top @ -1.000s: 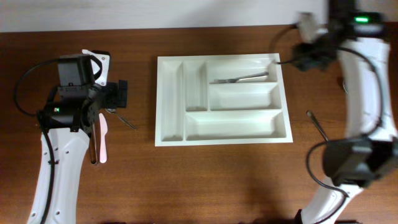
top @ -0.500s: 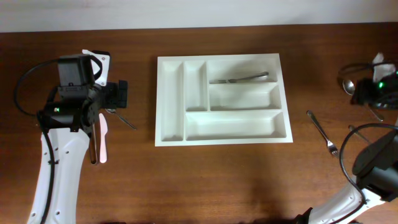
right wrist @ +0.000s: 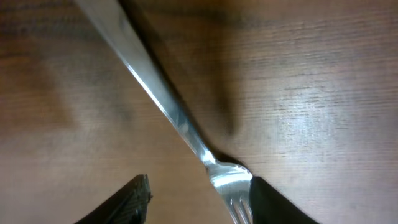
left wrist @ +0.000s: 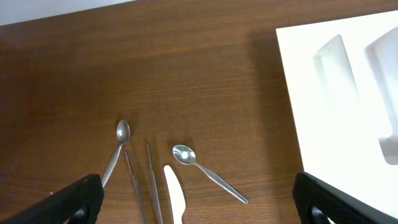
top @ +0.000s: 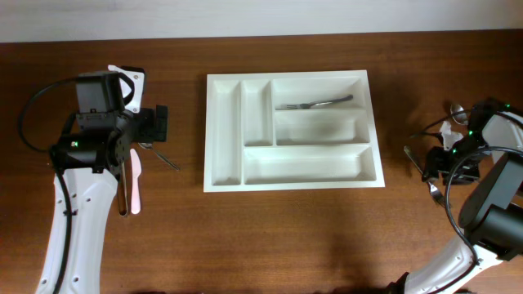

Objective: Pack container
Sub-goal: 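Return the right gripper and grasp the second fork, then place the second fork in the upper tray compartment, release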

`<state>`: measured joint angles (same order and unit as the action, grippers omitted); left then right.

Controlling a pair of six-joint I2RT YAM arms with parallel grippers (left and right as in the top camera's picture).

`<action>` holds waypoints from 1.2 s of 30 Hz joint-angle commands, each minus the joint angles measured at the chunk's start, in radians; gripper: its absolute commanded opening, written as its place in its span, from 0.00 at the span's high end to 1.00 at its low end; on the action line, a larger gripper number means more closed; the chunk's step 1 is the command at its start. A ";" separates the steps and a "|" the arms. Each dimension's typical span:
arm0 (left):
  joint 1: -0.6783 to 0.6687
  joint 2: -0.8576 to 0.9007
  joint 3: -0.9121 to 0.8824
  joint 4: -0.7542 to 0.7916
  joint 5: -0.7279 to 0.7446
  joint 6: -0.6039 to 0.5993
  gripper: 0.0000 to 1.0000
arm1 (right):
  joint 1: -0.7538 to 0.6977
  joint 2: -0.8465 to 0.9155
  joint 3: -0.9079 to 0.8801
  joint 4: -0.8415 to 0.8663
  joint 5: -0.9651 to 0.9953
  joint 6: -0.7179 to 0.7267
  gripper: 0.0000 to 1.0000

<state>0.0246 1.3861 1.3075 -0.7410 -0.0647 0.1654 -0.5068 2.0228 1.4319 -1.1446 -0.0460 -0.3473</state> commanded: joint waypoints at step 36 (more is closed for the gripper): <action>-0.002 0.007 0.022 0.003 -0.011 0.016 0.01 | 0.055 0.029 0.046 0.036 0.208 0.174 0.96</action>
<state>0.0246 1.3861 1.3075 -0.7414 -0.0650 0.1654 -0.4610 2.0697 1.4197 -1.0924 0.1146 -0.2085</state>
